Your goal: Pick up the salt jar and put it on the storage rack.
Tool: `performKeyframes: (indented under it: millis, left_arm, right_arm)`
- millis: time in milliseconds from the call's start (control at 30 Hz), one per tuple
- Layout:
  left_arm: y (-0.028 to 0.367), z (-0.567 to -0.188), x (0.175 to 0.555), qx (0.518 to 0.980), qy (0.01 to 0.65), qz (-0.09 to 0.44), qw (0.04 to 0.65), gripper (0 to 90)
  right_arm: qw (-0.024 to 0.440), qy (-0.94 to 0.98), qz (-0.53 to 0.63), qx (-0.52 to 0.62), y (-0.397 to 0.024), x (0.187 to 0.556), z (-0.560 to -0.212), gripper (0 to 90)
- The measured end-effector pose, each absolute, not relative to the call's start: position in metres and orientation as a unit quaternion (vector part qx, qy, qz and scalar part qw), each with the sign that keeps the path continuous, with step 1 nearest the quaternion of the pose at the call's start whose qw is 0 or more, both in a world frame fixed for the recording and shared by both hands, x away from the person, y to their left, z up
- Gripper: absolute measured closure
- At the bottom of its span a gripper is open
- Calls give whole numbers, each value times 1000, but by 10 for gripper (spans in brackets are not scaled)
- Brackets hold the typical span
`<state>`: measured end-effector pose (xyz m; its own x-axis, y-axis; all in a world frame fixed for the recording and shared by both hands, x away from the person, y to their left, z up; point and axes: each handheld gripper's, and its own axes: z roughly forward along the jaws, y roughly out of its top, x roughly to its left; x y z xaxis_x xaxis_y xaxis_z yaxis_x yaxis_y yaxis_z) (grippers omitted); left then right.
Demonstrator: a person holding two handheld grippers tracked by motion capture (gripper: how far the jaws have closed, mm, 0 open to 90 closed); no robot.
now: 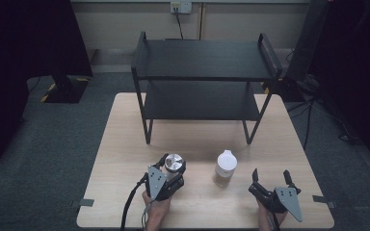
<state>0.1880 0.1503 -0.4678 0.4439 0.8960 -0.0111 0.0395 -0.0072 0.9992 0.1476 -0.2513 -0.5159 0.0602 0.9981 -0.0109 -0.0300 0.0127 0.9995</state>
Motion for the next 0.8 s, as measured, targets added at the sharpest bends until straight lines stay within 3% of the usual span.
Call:
performKeyframes:
  millis: [433, 800]
  left_arm:
    - [165, -446, 192, 617, 345, 345, 617, 354]
    - [174, -403, 205, 633, 302, 324, 635, 354]
  right_arm:
    - [528, 478, 485, 507, -249, 148, -515, 0]
    - [528, 478, 484, 508, -249, 148, -515, 0]
